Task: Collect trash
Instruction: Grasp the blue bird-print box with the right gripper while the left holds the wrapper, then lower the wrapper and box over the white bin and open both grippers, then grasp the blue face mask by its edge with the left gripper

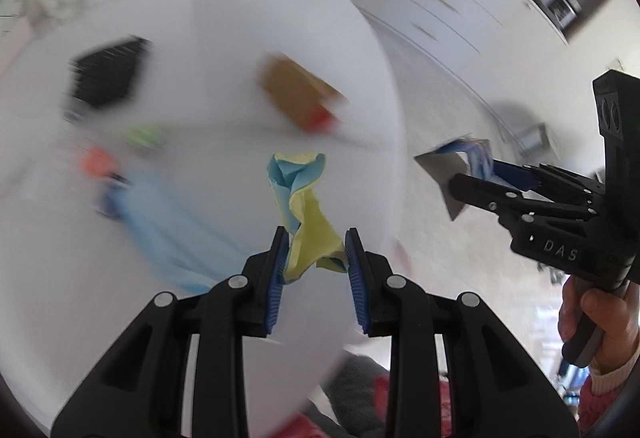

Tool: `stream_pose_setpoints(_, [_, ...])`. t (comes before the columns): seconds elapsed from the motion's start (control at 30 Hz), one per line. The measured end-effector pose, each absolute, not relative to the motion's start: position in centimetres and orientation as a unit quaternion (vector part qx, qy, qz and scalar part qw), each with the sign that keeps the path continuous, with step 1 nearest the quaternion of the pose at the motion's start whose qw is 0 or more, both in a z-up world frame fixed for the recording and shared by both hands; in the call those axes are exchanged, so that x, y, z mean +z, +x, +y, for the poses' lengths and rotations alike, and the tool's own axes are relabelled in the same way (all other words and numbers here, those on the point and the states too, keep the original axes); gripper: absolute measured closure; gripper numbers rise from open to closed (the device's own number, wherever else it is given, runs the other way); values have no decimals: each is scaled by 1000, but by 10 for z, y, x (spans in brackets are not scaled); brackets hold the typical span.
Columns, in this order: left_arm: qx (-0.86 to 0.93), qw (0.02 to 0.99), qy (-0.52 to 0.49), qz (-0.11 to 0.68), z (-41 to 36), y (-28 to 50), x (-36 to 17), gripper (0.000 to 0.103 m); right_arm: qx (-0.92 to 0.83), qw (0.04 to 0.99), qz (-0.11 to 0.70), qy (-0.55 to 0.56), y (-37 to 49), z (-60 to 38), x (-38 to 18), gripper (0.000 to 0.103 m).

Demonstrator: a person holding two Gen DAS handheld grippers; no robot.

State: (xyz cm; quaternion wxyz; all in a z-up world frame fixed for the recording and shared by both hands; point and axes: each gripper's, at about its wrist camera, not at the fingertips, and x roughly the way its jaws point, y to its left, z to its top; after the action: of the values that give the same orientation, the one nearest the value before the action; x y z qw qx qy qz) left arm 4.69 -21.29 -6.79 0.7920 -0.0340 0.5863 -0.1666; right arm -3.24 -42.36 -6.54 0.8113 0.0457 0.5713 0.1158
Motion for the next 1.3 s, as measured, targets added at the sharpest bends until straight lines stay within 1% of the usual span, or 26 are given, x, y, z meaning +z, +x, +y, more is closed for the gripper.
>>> stream_pose_setpoints(0.2, [-186, 759, -26, 624, -290, 12, -106, 74, 115, 795, 593, 50, -75, -475, -87, 51])
stream_pose_setpoints(0.43, [-178, 751, -9, 636, -323, -2, -116, 73, 126, 788, 600, 51, -98, -497, -101, 51])
stream_pose_setpoints(0.53, [-170, 753, 4, 636, -330, -5, -113, 65, 132, 785, 603, 51, -98, -498, -106, 51])
stream_pose_setpoints(0.6, [-163, 756, 15, 634, -330, -4, -111, 50, 138, 784, 604, 47, -99, -496, -111, 51])
stream_pose_setpoints(0.7, [-159, 762, 23, 627, -322, -4, -105, 41, 145, 781, 606, 30, -99, -493, -119, 51])
stream_pose_setpoints(0.73, [-157, 766, 27, 623, -321, -4, -102, 39, 146, 780, 607, 28, -98, -492, -121, 51])
stream_pose_setpoints(0.8, [-153, 770, 33, 618, -319, -1, -100, 31, 151, 778, 610, 25, -98, -490, -125, 51])
stream_pose_setpoints(0.9, [-145, 779, 44, 608, -314, 0, -93, 25, 155, 774, 613, 22, -97, -487, -129, 50])
stream_pose_setpoints(1.0, [-137, 783, 48, 605, -312, 3, -88, 21, 165, 766, 621, 23, -97, -482, -133, 50])
stream_pose_setpoints(1.03, [-133, 784, 48, 604, -309, 3, -86, 19, 170, 763, 624, 20, -96, -478, -135, 44])
stream_pose_setpoints(1.07, [-125, 785, 49, 604, -305, 4, -83, 15, 170, 762, 625, 15, -95, -476, -137, 34])
stream_pose_setpoints(1.1, [-118, 786, 50, 605, -303, 7, -82, 12, 165, 763, 625, 9, -94, -473, -137, 28])
stream_pose_setpoints(1.13, [-109, 788, 49, 604, -298, 6, -79, 12, 158, 765, 625, 4, -94, -471, -137, 18])
stream_pose_setpoints(1.17, [-100, 790, 46, 603, -291, 9, -78, 12, 153, 766, 624, 3, -92, -469, -137, 13])
stream_pose_setpoints(1.3, [-69, 797, 25, 600, -265, 11, -71, 11, 142, 767, 625, 18, -80, -466, -135, 9])
